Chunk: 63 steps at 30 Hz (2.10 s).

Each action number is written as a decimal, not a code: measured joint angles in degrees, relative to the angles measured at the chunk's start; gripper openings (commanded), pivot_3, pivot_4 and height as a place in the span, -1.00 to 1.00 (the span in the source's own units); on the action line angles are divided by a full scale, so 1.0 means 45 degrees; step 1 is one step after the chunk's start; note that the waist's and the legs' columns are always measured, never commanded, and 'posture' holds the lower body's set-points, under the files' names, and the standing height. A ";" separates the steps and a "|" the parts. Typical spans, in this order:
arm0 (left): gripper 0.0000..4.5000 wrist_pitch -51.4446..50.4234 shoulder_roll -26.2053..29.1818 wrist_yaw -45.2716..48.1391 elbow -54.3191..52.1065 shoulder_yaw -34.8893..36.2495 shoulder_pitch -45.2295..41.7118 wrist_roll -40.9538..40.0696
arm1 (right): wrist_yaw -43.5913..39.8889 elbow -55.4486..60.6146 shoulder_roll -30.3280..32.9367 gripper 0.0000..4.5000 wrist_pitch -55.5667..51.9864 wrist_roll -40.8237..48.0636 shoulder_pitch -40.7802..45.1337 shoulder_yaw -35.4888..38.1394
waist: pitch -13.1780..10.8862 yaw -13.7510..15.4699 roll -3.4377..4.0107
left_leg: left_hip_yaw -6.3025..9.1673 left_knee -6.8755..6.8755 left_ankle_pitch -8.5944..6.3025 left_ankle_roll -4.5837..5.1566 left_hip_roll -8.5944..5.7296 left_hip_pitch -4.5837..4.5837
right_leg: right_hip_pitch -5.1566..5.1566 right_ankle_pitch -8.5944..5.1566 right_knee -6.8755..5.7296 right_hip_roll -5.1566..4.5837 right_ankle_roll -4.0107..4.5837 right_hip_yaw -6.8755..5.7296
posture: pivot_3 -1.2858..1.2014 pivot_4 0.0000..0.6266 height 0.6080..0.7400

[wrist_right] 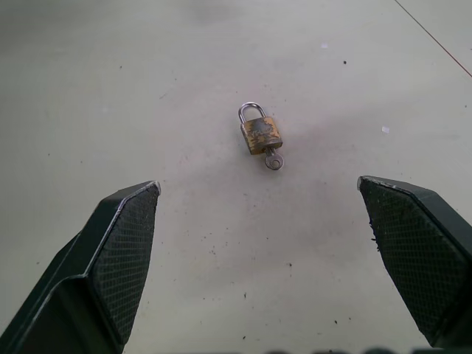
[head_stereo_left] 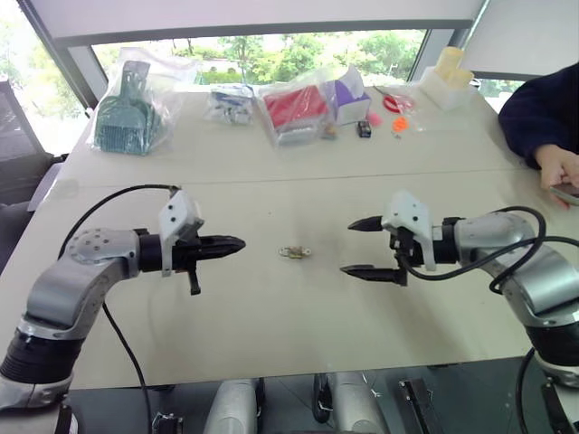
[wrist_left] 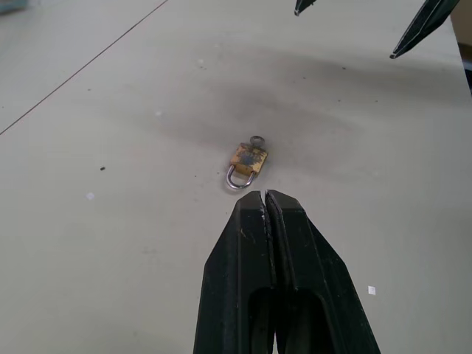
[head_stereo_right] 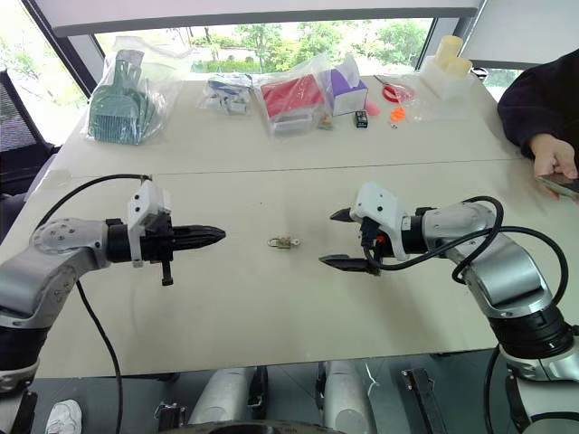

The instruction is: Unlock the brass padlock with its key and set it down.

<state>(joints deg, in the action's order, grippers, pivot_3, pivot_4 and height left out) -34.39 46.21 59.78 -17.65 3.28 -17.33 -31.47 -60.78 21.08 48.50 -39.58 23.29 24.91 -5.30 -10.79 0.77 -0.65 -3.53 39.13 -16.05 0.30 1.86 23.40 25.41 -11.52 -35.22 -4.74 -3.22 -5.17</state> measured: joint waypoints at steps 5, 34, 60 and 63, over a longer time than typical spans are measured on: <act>-1.00 0.0010 -0.0042 -0.0107 0.0046 0.0061 -0.0061 -0.0053 | 0.0166 0.0000 -0.0155 0.98 0.0093 -0.0022 0.0032 -0.0177 | 0.0000 0.0010 0.0000 | -0.0001 0.0000 0.0000 0.0000 -0.0001 0.0000 | -0.0001 0.0005 0.0000 0.0000 -0.0009 0.0000 | 0.03 -0.52 1.00; -0.46 0.1717 -0.1463 0.1240 0.4139 -0.1939 -0.3403 0.1486 | 0.0521 -0.0315 -0.0533 1.00 0.0815 -0.0652 0.0360 -0.0432 | 0.0000 0.0019 -0.0002 | -0.0068 0.0007 0.0002 0.0000 -0.0008 -0.0001 | -0.0002 0.0027 -0.0009 0.0005 -0.0044 0.0001 | 0.03 -0.52 1.00; 0.74 0.8214 -0.5657 0.2791 1.2885 -0.5209 -0.6792 0.6580 | 0.1994 0.1059 -0.0439 1.00 0.0217 -0.0614 -0.1197 -0.0066 | 0.0005 0.0049 -0.0014 | -0.0073 0.0024 0.0001 0.0004 -0.0009 -0.0003 | -0.0006 0.0030 -0.0021 0.0001 -0.0046 0.0006 | 0.03 -0.52 1.00; 0.22 0.8686 -0.5838 0.2790 1.3232 -0.5203 -0.6853 0.6649 | 0.2023 0.1067 -0.0431 1.00 0.0210 -0.0615 -0.1196 -0.0065 | 0.0008 0.0059 -0.0015 | -0.0073 0.0034 0.0001 0.0004 -0.0008 -0.0007 | -0.0016 0.0029 -0.0020 -0.0008 -0.0043 0.0007 | 0.03 -0.52 1.00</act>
<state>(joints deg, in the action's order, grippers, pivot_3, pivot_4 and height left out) 4.70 19.94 72.34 41.90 -20.14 -48.17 -1.55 -51.67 25.88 46.56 -38.64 20.53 19.53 -5.59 -10.75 1.04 -0.71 -3.86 39.28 -16.05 0.32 1.83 23.37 25.34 -11.39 -35.31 -4.77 -3.41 -5.14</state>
